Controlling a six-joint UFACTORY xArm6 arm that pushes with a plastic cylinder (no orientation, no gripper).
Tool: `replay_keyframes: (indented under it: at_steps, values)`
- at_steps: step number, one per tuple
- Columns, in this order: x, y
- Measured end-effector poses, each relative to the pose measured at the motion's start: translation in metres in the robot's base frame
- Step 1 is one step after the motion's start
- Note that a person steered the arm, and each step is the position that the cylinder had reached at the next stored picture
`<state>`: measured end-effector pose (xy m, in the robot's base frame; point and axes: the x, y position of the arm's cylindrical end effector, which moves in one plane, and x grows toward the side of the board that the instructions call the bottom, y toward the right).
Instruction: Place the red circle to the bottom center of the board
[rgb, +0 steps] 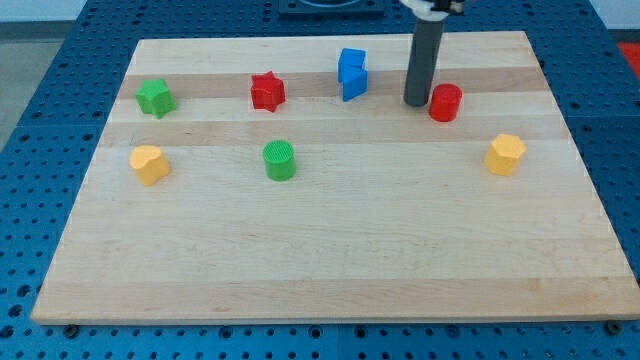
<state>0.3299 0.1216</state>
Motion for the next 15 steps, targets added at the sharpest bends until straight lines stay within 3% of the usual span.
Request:
replay_keyframes:
  at_steps: [5,7,9,11,13,14,15]
  values:
    - [-0.007,0.099]
    - [-0.004,0.092]
    - [0.004,0.049]
    - [0.048,0.007]
    - [0.039,0.01]
    - [-0.021,0.074]
    - [-0.005,0.121]
